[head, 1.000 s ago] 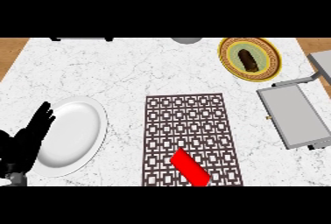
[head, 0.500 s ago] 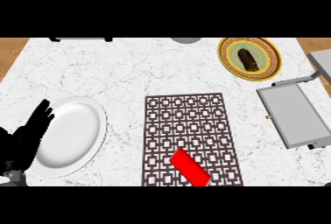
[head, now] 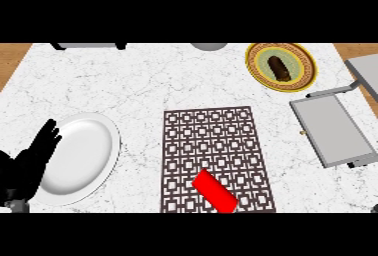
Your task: Pick the croissant from the placemat and place it in the tiered shelf
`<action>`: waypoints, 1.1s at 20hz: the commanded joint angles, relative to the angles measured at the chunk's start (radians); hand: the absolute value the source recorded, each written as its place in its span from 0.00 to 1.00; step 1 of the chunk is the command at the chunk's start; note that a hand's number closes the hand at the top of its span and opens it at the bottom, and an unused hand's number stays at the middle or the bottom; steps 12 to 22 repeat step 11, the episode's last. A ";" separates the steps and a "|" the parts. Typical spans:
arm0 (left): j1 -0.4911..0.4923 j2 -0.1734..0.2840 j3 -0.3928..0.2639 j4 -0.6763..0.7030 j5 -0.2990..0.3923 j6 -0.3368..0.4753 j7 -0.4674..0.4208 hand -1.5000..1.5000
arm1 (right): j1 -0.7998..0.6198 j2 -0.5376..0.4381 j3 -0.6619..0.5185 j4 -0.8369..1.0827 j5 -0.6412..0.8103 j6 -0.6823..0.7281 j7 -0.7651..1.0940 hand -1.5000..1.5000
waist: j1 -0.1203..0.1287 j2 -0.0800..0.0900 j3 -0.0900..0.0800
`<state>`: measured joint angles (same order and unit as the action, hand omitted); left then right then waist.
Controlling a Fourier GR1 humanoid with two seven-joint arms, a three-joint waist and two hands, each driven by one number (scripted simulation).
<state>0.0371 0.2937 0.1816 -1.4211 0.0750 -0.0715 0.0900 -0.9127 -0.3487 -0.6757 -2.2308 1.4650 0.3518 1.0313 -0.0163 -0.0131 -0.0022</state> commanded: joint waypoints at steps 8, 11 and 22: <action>0.030 0.024 0.038 -0.004 0.002 0.013 0.024 0.50 | -0.106 -0.006 0.012 -0.384 0.125 0.564 0.074 0.00 | -0.059 -0.033 -0.006; 0.058 0.016 0.041 0.000 0.002 0.014 0.009 0.50 | -0.145 -0.033 -0.013 -0.415 0.131 0.645 0.022 0.00 | -0.077 -0.044 -0.007; 0.058 0.016 0.041 0.000 0.002 0.014 0.009 0.50 | -0.145 -0.033 -0.013 -0.415 0.131 0.645 0.022 0.00 | -0.077 -0.044 -0.007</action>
